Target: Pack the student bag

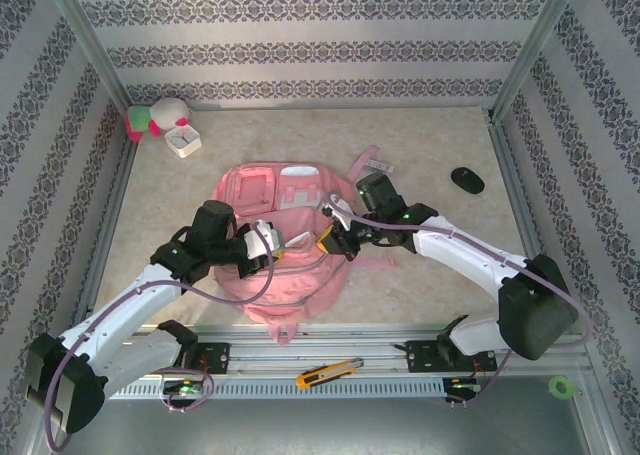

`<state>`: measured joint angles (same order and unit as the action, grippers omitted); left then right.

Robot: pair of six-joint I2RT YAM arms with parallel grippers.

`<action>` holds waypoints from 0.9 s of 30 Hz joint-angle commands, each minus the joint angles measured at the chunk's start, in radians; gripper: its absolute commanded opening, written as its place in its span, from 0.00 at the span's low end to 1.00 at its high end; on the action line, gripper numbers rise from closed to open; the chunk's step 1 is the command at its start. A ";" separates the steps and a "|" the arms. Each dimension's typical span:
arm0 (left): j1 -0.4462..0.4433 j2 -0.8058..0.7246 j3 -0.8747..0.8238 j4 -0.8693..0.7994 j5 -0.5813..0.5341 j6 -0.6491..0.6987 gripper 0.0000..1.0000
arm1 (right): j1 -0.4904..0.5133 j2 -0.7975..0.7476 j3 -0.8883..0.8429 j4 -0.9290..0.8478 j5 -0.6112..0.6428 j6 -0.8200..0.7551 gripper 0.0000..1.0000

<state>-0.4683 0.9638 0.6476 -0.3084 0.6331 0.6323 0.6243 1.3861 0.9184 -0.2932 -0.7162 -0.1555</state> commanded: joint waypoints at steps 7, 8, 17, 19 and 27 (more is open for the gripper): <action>0.008 -0.050 0.000 0.144 0.202 0.007 0.00 | -0.024 0.087 0.026 0.051 -0.272 -0.137 0.39; 0.008 -0.052 0.006 0.132 0.213 0.020 0.00 | -0.030 0.101 0.035 0.044 -0.305 -0.159 0.40; 0.009 -0.050 0.007 0.090 0.110 0.059 0.00 | -0.063 0.079 0.044 -0.030 -0.450 -0.200 0.24; 0.008 -0.047 0.005 0.095 0.107 0.060 0.00 | -0.063 0.058 0.026 -0.008 -0.439 -0.174 0.22; 0.010 -0.028 0.018 0.114 0.144 0.057 0.00 | -0.071 0.118 0.050 0.067 -0.355 -0.027 0.40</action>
<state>-0.4561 0.9432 0.6338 -0.2989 0.6987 0.6701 0.5522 1.4807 0.9424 -0.2874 -1.0401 -0.2348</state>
